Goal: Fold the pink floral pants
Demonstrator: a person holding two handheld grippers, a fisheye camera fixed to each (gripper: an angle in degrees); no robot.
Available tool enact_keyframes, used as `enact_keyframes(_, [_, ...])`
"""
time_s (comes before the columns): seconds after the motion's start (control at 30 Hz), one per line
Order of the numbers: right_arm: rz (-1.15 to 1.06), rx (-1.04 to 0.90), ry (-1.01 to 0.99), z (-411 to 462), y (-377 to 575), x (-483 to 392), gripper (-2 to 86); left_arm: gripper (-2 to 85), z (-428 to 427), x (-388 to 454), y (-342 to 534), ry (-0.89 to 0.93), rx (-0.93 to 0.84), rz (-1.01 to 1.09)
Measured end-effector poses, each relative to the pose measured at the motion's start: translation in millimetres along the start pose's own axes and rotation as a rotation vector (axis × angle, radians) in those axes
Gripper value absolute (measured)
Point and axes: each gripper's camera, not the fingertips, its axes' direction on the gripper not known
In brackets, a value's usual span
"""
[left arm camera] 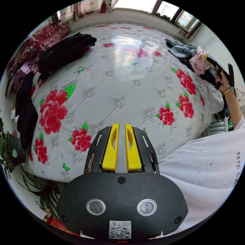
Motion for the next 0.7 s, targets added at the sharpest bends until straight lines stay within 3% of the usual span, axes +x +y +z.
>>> enact_keyframes(0.13, [-0.189,-0.114,-0.34,49,32,-140,0.3,7.6,-21,-12,25,0.083,0.1,0.035])
enact_keyframes(0.2, [-0.308,-0.235,-0.619,87,55,-239,0.9,8.2,-30,-25,52,0.114,0.155,0.033])
enact_keyframes(0.3, [-0.491,-0.33,-0.759,116,85,-345,2.6,8.4,-38,-54,87,0.106,0.196,-0.029])
enact_keyframes(0.4, [-0.629,-0.352,-0.639,123,103,-383,4.4,8.0,-39,-100,114,0.023,0.159,-0.178])
enact_keyframes(0.47, [-0.603,-0.354,-0.532,130,110,-371,5.2,8.0,-44,-127,132,-0.001,0.172,-0.268])
enact_keyframes(0.7, [-0.099,-0.386,-0.105,161,120,-209,6.7,7.6,-86,-188,202,-0.055,0.217,-0.439])
